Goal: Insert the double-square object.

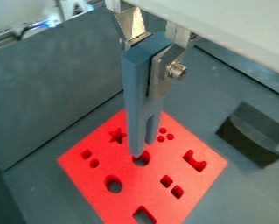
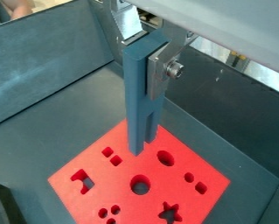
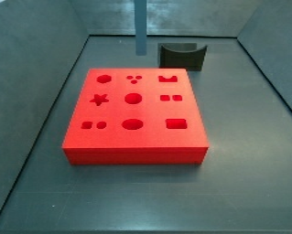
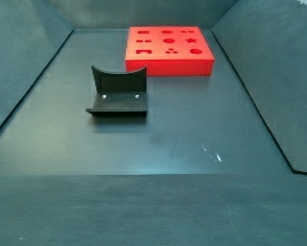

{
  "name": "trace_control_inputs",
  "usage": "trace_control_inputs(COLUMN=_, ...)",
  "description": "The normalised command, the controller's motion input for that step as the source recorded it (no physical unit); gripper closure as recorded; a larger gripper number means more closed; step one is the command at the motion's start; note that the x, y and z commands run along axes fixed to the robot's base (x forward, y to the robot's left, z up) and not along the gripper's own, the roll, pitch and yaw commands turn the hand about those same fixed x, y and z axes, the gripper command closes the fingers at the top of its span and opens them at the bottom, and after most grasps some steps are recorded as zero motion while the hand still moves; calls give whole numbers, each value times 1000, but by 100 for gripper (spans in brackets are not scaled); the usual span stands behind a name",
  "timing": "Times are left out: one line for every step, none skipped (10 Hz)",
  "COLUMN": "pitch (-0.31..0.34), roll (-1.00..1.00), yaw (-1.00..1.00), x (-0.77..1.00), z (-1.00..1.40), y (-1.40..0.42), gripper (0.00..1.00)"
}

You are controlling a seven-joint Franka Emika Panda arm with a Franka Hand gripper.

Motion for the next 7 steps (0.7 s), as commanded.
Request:
trace_control_inputs(pitch=-37, roll=86, yaw=-994, x=131, z=-483, y=0, gripper=100)
trace_control_inputs(pitch=-26, roll=79, yaw=-1000, x=37, z=-446, y=0, gripper=100)
trace_control_inputs(pitch=-26, roll=73, yaw=-1000, x=26, z=-443, y=0, gripper=100)
trace_control_inputs(pitch=-29, roll=51, yaw=-1000, x=9, z=-423, y=0, gripper=100)
trace_control_inputs(pitch=-23, roll=30, yaw=-1000, x=0, z=-369, y=0, gripper=100)
trace_control_inputs(pitch=-13, roll=7, yaw=-1000, x=0, z=-309, y=0, gripper=100)
trace_control_inputs(pitch=-4, roll=0, yaw=-1000, x=0, z=-251, y=0, gripper=100)
